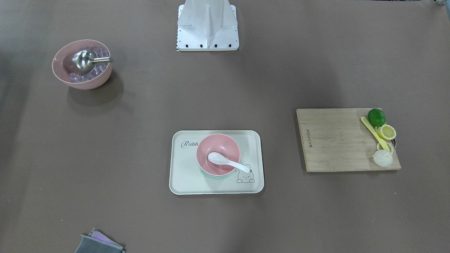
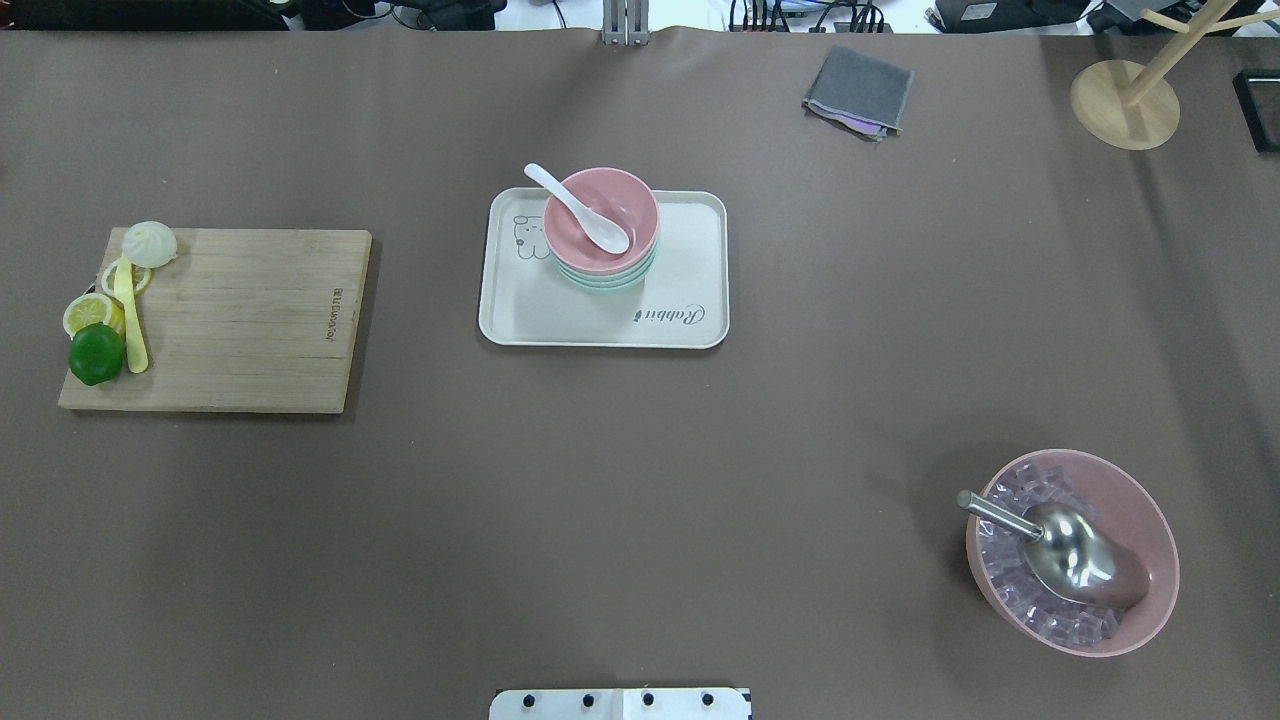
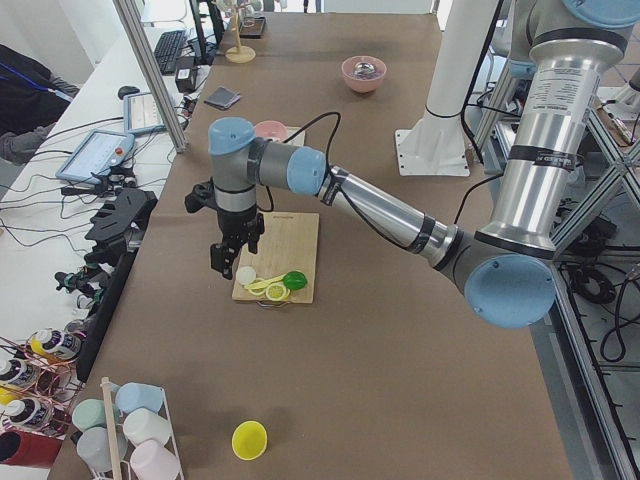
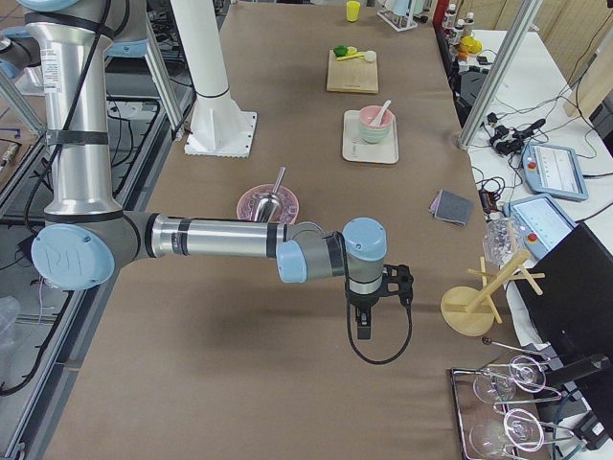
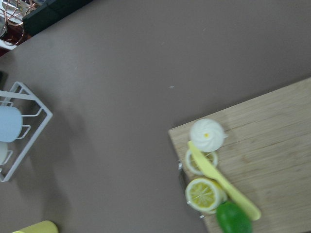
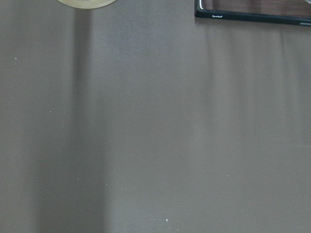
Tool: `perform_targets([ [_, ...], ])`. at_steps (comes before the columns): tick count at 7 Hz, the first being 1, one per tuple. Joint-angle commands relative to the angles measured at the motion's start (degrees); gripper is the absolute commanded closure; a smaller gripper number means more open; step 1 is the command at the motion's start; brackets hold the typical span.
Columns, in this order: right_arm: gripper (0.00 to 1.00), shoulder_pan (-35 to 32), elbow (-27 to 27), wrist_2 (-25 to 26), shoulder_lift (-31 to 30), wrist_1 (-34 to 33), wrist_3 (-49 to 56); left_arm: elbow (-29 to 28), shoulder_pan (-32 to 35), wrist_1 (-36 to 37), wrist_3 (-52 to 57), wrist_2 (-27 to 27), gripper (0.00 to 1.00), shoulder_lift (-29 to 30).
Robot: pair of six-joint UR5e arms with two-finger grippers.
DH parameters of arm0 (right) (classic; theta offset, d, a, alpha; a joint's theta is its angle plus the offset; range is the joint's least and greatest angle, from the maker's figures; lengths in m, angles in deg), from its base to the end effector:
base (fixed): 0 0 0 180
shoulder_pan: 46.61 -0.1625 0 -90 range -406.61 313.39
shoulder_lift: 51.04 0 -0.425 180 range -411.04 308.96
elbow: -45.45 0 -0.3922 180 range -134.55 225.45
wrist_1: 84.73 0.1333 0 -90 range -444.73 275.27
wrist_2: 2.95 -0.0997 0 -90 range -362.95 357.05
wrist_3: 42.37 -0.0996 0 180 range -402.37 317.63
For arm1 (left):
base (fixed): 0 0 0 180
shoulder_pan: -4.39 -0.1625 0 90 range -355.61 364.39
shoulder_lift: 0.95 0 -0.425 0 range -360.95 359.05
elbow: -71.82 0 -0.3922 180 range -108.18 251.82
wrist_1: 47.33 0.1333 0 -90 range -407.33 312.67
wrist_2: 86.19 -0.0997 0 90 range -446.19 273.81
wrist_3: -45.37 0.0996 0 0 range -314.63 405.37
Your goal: Stack pink bowl on green and place spoon
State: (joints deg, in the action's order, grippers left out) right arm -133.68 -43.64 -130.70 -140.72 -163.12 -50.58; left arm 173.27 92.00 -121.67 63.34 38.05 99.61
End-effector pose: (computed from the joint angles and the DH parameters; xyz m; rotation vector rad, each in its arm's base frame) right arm 0.0463 -0.5105 0.6498 0.1207 -0.6716 0.0252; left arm -0.0543 -0.5524 0.5041 0.1886 0.5804 0.3774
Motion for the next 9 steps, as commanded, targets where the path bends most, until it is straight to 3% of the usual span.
perform_targets([
  [1,0.0,-0.8,0.1,-0.4,0.0,-0.3,1.8,-11.3,7.0,-5.2,3.7,5.2,0.02,-2.2],
  [2,0.0,-1.4,-0.4,-1.3,0.1,-1.1,1.9,-12.6,7.1,-11.9,3.7,5.3,0.02,-5.9],
  [4,0.0,-2.3,-1.9,-3.9,-0.2,-5.4,2.6,-13.9,7.1,-14.6,3.8,19.6,0.02,-12.5],
  [5,0.0,-2.6,-2.1,-4.0,-2.1,-5.5,4.3,-13.5,7.5,-14.9,4.2,21.0,0.02,-13.8],
  [8,0.0,-3.0,-4.2,-4.0,-5.8,-5.5,5.0,-13.6,7.7,-15.5,3.5,19.6,0.02,-13.8],
  [9,0.0,-3.0,-4.4,-3.3,-6.3,-5.4,5.0,-12.8,7.4,-15.2,3.3,13.6,0.02,-12.9],
])
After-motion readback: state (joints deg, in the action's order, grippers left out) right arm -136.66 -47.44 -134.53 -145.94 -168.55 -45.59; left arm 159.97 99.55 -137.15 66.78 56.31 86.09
